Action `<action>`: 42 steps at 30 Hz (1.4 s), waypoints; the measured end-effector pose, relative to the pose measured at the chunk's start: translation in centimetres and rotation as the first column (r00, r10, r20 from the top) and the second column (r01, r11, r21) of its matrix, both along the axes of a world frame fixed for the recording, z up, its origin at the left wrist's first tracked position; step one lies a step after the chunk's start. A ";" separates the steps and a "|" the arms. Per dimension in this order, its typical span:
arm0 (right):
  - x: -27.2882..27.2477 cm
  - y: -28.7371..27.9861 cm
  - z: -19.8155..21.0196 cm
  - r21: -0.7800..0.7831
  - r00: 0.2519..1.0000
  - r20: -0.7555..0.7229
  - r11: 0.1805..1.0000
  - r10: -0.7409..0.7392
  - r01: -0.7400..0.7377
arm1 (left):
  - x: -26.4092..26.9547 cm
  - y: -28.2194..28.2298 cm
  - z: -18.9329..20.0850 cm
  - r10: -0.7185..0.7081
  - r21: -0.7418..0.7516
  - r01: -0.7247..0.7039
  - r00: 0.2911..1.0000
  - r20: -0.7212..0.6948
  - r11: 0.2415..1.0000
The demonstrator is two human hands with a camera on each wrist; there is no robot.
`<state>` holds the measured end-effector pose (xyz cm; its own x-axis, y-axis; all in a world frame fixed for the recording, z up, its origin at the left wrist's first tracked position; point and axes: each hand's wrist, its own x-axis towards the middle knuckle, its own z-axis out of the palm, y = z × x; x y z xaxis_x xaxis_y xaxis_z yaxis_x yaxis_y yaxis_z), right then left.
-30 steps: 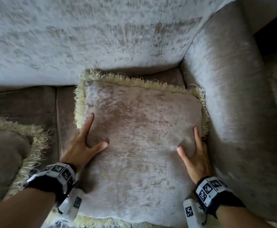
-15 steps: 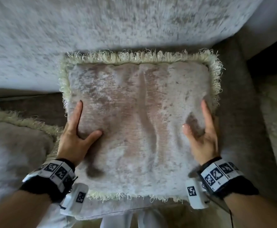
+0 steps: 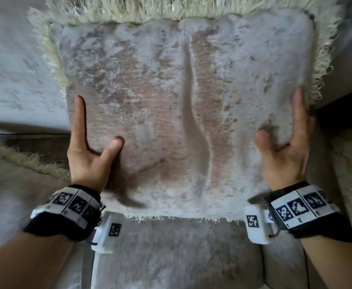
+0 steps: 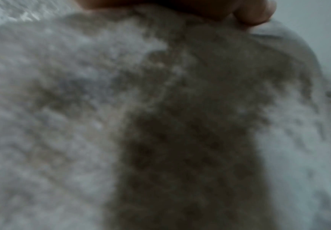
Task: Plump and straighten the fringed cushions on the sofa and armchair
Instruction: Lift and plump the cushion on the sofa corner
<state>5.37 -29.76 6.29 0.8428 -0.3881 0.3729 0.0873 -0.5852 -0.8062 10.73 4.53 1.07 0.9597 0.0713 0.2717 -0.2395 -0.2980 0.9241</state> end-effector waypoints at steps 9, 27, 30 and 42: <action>2.7 -1.0 -7.8 -0.003 0.995 -0.060 0.997 -0.080 0.080 | 2.6 -2.0 -7.0 0.073 -0.029 -0.072 0.997 0.021 0.997; 1.2 0.5 -7.1 -0.248 0.936 -0.304 0.963 -0.177 0.101 | -0.4 0.0 -3.2 0.196 0.362 -0.079 0.933 -0.300 0.929; 0.4 4.6 -3.6 -0.466 0.941 -0.330 0.880 -0.080 -0.089 | -1.8 2.8 -0.1 0.161 0.471 0.086 0.874 -0.459 0.878; 0.2 27.0 8.2 -0.383 0.482 -0.800 0.315 0.357 -0.868 | -11.2 18.9 11.6 0.154 0.527 0.352 0.701 -0.696 0.774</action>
